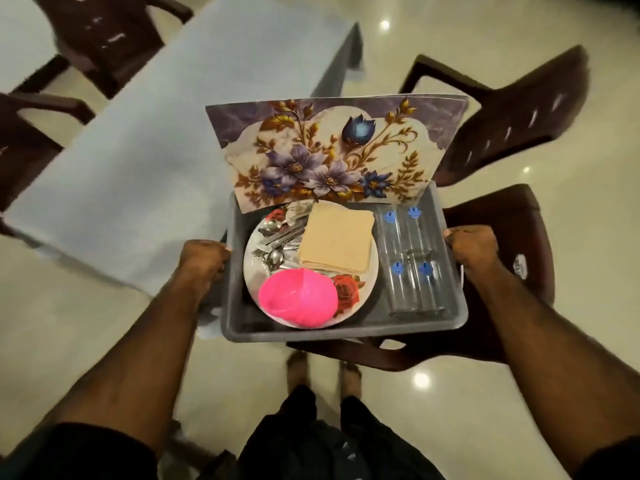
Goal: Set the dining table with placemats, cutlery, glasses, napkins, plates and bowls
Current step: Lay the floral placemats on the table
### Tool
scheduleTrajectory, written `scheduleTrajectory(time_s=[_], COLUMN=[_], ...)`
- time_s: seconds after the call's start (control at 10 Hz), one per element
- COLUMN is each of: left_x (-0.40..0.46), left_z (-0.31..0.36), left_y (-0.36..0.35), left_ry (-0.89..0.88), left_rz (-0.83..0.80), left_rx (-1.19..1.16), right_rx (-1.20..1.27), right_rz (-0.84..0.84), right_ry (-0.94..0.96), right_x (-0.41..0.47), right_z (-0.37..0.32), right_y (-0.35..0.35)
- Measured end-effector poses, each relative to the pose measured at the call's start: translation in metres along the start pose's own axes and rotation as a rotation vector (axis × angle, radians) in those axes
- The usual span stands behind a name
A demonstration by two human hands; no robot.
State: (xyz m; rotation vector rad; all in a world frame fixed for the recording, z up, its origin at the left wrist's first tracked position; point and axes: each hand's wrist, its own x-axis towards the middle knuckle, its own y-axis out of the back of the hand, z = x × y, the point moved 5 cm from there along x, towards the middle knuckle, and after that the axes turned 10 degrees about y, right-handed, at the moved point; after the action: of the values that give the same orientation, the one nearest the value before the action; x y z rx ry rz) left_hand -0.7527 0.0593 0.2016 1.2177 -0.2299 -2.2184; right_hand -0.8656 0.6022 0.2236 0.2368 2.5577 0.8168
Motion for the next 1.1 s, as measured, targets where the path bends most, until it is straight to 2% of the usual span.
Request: scheduleTrajectory(time_s=[0.1, 0.3, 0.4, 0.5, 0.6, 0.7, 0.8, 1.0, 1.1], left_x=[0.017, 0.049, 0.130, 0.170, 0.162, 0.175, 0.201, 0.248, 0.264], left_z=[0.019, 0.028, 0.005, -0.004, -0.002, -0.012, -0.025, -0.044, -0.049], left_y=[-0.048, -0.104, -0.122, -0.132, -0.137, -0.157, -0.175, -0.201, -0.207], left_ry=[-0.038, -0.010, 0.028, 0.116, 0.061, 0.018, 0.012, 0.042, 0.042], left_rz=[-0.055, 0.023, 0.095, 0.118, 0.206, 0.098, 0.125, 0.010, 0.014], left_rx=[0.066, 0.193, 0.386, 0.373, 0.474, 0.458, 0.545, 0.520, 0.539], right_rx=[0.019, 0.029, 0.052, 0.131, -0.030, -0.008, -0.117, -0.207, -0.261], right_rz=[0.111, 0.190, 0.228, 0.227, 0.185, 0.123, 0.091, 0.030, 0.041], right_ry=[-0.081, -0.237, -0.316, -0.391, -0.370, -0.393, -0.364, -0.394, -0.419], right_x=[0.003, 0.013, 0.018, 0.029, 0.042, 0.068, 0.088, 0.122, 0.128], right_z=[0.042, 0.108, 0.125, 0.139, 0.152, 0.179, 0.203, 0.222, 0.221], right_y=[0.020, 0.009, -0.014, -0.039, -0.067, -0.098, -0.125, -0.168, -0.183])
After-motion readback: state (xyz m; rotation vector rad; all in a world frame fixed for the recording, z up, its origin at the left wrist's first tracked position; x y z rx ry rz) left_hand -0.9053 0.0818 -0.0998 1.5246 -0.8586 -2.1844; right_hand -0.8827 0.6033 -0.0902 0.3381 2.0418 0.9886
